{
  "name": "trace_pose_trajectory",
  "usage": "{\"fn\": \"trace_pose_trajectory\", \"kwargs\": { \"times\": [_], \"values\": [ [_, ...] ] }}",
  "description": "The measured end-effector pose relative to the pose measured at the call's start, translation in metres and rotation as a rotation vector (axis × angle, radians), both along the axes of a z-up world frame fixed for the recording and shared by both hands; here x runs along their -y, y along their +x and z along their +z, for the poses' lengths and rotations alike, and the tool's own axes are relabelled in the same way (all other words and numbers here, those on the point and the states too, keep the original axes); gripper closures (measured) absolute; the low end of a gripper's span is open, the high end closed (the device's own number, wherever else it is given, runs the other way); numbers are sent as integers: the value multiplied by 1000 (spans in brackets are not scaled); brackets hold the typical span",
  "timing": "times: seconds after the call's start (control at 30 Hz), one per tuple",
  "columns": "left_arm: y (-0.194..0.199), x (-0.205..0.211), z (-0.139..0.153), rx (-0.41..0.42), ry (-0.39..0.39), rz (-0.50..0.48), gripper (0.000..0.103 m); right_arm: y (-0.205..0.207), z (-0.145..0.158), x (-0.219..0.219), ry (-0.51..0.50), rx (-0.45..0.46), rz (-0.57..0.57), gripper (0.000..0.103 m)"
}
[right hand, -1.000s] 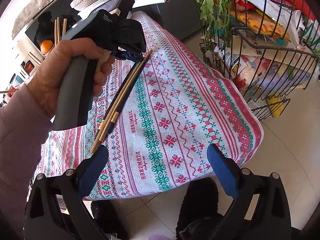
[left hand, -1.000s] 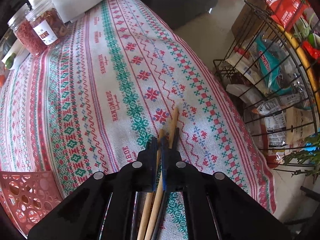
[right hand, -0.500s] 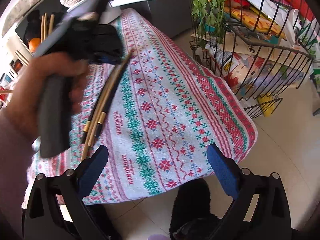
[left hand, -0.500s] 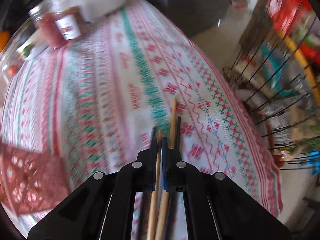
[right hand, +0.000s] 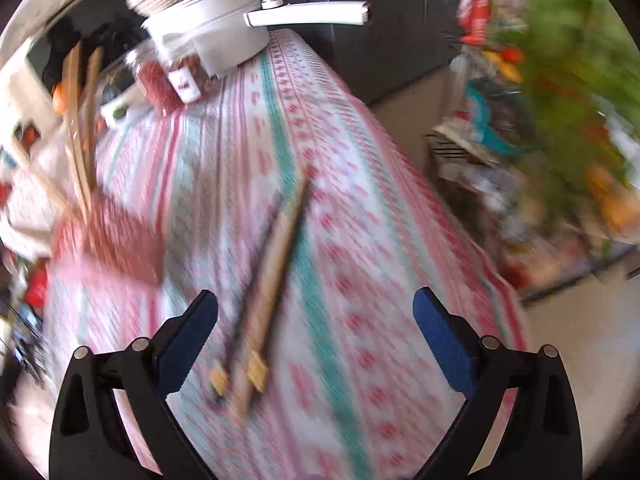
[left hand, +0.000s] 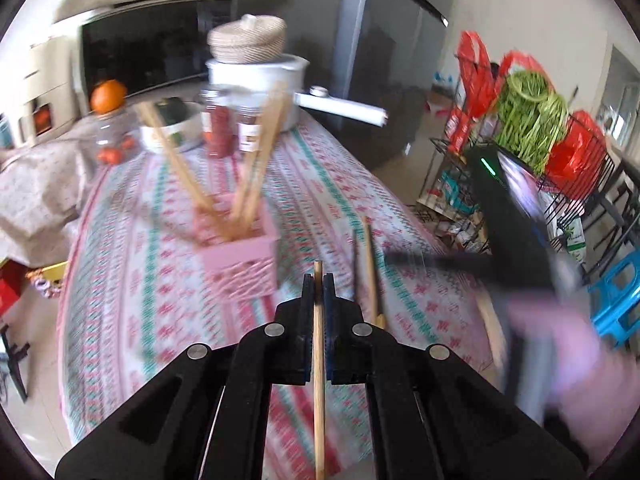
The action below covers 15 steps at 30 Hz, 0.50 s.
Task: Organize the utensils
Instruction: 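Carry the held chopsticks with both tools up over the pink basket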
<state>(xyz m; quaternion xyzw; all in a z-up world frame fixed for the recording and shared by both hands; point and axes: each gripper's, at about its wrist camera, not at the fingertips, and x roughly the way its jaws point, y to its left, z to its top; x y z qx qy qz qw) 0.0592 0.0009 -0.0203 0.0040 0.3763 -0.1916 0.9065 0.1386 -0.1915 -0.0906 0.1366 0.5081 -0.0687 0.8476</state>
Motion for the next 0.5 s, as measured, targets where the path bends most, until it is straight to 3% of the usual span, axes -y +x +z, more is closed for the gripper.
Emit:
{"fn": "trace_pose_trajectory", "kwargs": {
  "times": [0.1, 0.23, 0.37, 0.5],
  "values": [
    [-9, -28, -7, -19, -39, 21, 100, 42, -8, 3, 92, -25, -17, 32],
    [-11, -51, -12, -39, -78, 34, 100, 77, -22, 12, 166, -13, -20, 41],
    [-19, -66, -6, -39, -106, 18, 100, 94, -36, 8, 125, -29, -16, 50],
    [-20, -69, -2, -30, -122, 14, 100, 107, -51, 3, 42, -57, -4, 68]
  ]
}}
